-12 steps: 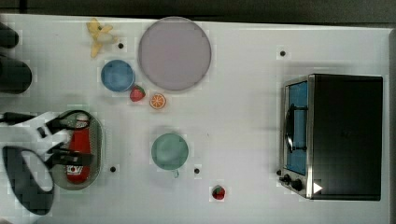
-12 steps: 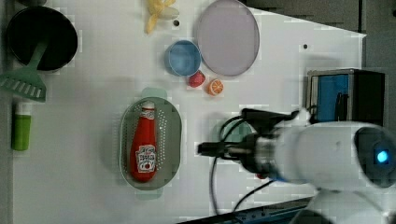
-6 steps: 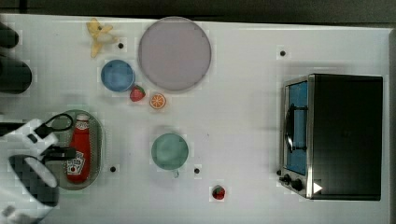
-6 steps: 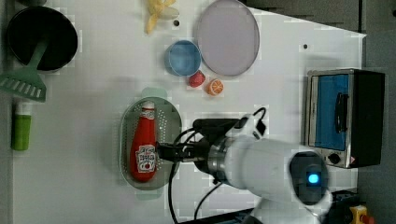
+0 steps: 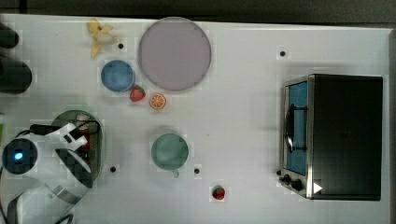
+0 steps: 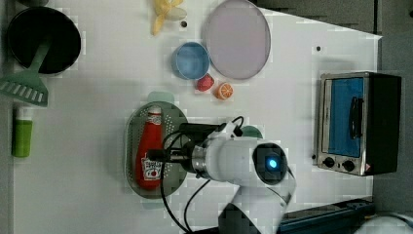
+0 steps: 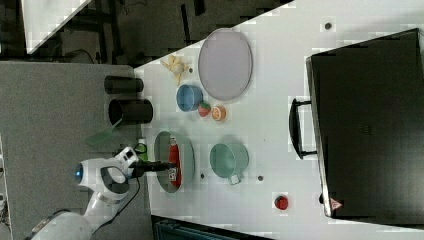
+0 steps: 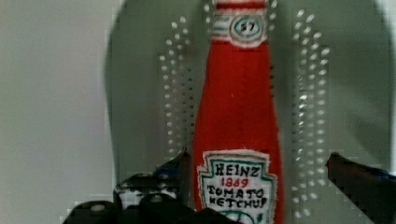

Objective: Pick ketchup from strainer and place it on the table

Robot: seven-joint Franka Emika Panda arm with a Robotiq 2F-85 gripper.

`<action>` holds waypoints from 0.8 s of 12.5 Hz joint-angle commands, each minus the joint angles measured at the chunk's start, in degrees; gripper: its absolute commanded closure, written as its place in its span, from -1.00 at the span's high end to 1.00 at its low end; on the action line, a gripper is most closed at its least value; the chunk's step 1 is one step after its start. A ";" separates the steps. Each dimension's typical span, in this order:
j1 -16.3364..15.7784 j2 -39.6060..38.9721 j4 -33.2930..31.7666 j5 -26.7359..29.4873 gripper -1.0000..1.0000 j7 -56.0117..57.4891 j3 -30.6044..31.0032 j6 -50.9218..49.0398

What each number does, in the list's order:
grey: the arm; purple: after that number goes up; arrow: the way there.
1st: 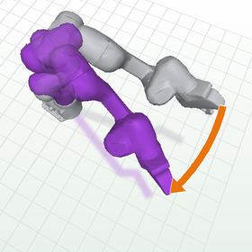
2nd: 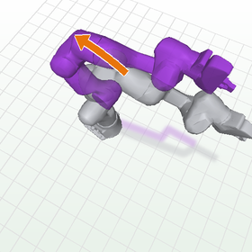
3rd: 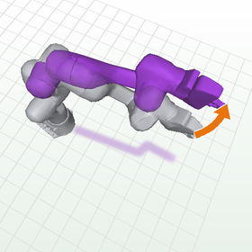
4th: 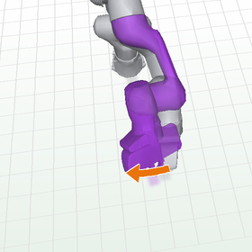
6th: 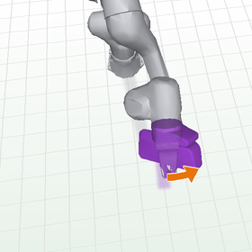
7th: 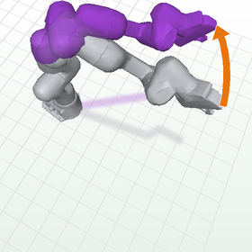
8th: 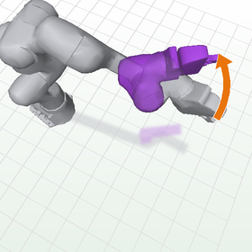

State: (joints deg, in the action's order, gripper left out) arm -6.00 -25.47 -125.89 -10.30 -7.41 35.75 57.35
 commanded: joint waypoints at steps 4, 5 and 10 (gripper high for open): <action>-0.70 -6.37 0.29 -3.78 1.00 -7.47 -0.18 5.02; -1.13 -7.16 0.23 -4.67 1.00 -7.89 -0.87 4.80; -1.83 -7.68 0.74 -5.10 0.25 -9.00 -1.52 7.22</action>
State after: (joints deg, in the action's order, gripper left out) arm -6.59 -34.58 -126.12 -15.37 -13.99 34.24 64.57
